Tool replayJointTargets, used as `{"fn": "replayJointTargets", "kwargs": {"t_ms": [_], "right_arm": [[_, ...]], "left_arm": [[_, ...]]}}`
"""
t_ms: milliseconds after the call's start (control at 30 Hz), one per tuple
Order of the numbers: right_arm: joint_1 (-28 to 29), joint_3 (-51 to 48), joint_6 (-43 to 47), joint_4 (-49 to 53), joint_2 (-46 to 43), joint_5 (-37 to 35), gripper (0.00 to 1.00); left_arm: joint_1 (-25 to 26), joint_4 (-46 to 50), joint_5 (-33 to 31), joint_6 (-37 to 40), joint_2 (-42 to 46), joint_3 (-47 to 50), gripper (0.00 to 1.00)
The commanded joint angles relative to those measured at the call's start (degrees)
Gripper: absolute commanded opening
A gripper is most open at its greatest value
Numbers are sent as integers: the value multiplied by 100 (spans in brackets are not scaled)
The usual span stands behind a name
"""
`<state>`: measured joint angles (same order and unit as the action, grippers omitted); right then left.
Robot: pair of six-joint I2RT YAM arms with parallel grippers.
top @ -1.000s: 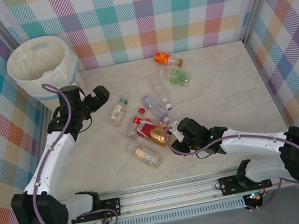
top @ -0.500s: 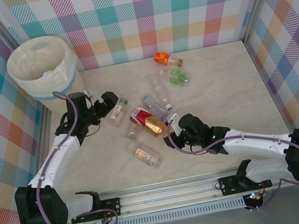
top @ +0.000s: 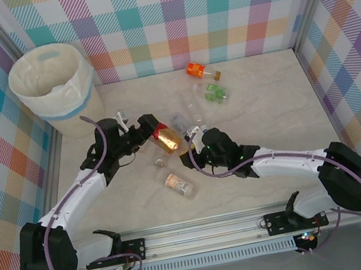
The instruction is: Put the plastic bottles in the bin
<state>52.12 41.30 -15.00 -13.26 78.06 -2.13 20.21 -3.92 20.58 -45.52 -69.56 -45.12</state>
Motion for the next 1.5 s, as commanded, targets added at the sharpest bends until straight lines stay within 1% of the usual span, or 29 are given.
{"fn": "replayJointTargets", "kwargs": {"t_ms": [0, 167, 233, 367, 467, 567, 667, 833, 867, 933, 1067, 1200, 1267, 1333, 1400, 1467], "right_arm": [[28, 262, -98, -470, 110, 277, 25], [26, 347, -106, -579, 168, 423, 25], [27, 349, -116, -590, 157, 489, 25], [29, 356, -152, -575, 150, 587, 26], [26, 372, -173, -570, 154, 643, 26], [26, 376, -213, -588, 163, 652, 28], [31, 354, -253, -617, 152, 626, 30], [27, 312, -241, -599, 96, 624, 41], [26, 305, -211, -565, 74, 639, 45], [27, 303, -137, -395, -36, 713, 55], [27, 283, -1, 77, -348, 772, 69], [26, 258, -18, 292, -579, 343, 79], [26, 210, -116, 207, -671, 56, 87], [31, 141, -192, 92, -765, -254, 100], [27, 85, -250, 74, -850, -609, 100], [26, 71, -371, 228, -898, -1164, 100]], "left_arm": [[106, -434, 243, -78, -142, 73, 100], [124, -534, 295, -68, -233, 36, 100], [124, -548, 331, -61, -242, 33, 95], [132, -495, 333, -25, -276, 13, 80], [133, -577, 365, -52, -298, 36, 72], [133, -644, 419, -64, -313, 22, 67], [141, -654, 348, -57, -293, 34, 65], [141, -689, 174, -51, -225, 76, 62], [133, -672, 145, -40, -218, 82, 62], [138, -571, 14, -20, -196, 35, 62], [142, -484, -202, 2, -137, 28, 62], [133, -535, -411, 6, -108, 40, 62], [133, -461, -464, 74, -100, -22, 62], [137, -164, -591, 276, -49, -189, 62], [119, 185, -797, 539, 39, -384, 62], [115, 488, -1084, 811, 166, -554, 61]]}}
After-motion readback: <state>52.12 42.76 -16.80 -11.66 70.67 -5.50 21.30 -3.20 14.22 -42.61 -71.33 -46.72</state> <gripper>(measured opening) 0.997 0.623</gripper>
